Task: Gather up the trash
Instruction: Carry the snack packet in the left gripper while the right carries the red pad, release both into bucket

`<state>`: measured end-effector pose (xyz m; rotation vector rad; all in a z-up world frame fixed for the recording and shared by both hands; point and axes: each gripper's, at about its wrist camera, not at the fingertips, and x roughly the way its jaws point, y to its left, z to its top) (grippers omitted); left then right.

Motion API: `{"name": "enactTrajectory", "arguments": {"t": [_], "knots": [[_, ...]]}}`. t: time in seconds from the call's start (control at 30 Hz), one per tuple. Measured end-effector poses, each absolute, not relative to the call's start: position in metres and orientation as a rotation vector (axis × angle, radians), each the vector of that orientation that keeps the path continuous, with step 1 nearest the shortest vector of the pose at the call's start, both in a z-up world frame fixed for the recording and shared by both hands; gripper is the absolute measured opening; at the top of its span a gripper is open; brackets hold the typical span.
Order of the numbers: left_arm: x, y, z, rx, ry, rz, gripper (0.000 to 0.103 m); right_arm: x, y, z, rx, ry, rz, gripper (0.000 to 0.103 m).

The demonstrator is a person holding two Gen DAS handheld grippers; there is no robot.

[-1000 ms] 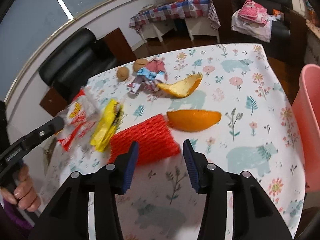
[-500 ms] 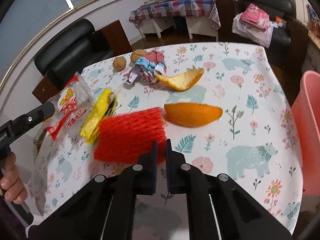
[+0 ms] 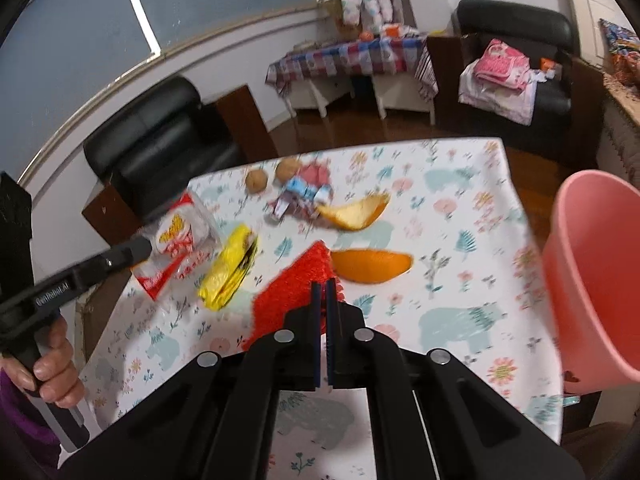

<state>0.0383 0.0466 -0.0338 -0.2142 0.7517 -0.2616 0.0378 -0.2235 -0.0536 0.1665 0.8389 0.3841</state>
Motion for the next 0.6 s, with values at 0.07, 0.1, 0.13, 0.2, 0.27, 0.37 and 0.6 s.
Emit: {"name": "enactTrajectory", "arguments": {"t": [0.07,0.1,0.13,0.2,0.27,0.37,0.6], "knots": [[0.038,0.043,-0.031,-0.207,0.748,-0.269,0.01,0.036,-0.233,-0.047,0.18,0.821,0.36,0.002],[0.037,0.04,-0.03,-0.204,0.746,-0.276,0.01,0.036,-0.237,-0.045,0.185,0.813,0.35,0.002],[0.037,0.039,-0.029,-0.202,0.745,-0.28,0.01,0.035,-0.242,-0.043,0.191,0.805,0.341,0.002],[0.038,0.033,-0.026,-0.197,0.743,-0.291,0.01,0.033,-0.254,-0.037,0.201,0.787,0.315,0.002],[0.038,0.026,-0.024,-0.19,0.74,-0.305,0.01,0.03,-0.264,-0.033,0.208,0.771,0.292,0.002],[0.039,0.012,-0.019,-0.17,0.735,-0.332,0.01,0.027,-0.281,-0.026,0.226,0.743,0.253,0.002],[0.044,-0.023,-0.009,-0.127,0.728,-0.392,0.01,0.02,-0.333,-0.01,0.277,0.665,0.136,0.002]]}}
